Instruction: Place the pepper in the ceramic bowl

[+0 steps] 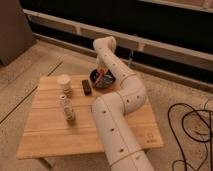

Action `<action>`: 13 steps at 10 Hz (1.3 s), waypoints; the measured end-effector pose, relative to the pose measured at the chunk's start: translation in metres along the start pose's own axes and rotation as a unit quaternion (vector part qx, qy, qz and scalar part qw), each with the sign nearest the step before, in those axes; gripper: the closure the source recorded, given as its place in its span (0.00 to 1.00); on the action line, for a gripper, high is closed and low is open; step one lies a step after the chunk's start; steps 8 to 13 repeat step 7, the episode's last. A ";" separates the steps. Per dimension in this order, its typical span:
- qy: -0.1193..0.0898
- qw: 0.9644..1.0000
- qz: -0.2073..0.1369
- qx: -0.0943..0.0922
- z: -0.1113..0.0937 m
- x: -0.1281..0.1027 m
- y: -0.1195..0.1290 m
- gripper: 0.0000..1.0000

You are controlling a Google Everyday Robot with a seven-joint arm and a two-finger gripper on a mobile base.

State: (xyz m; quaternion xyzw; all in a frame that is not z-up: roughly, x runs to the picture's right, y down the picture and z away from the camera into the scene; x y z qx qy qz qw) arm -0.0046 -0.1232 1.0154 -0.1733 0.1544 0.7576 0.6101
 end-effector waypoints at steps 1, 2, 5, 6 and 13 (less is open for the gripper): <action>0.000 1.000 0.000 0.000 0.000 0.000 0.000 0.30; 0.000 1.000 0.000 0.000 -0.001 0.000 0.000 0.30; -0.003 1.000 0.000 -0.002 -0.002 -0.002 0.000 0.30; -0.003 1.000 0.000 -0.002 -0.002 -0.002 0.000 0.30; -0.003 1.000 0.000 -0.002 -0.002 -0.002 0.000 0.30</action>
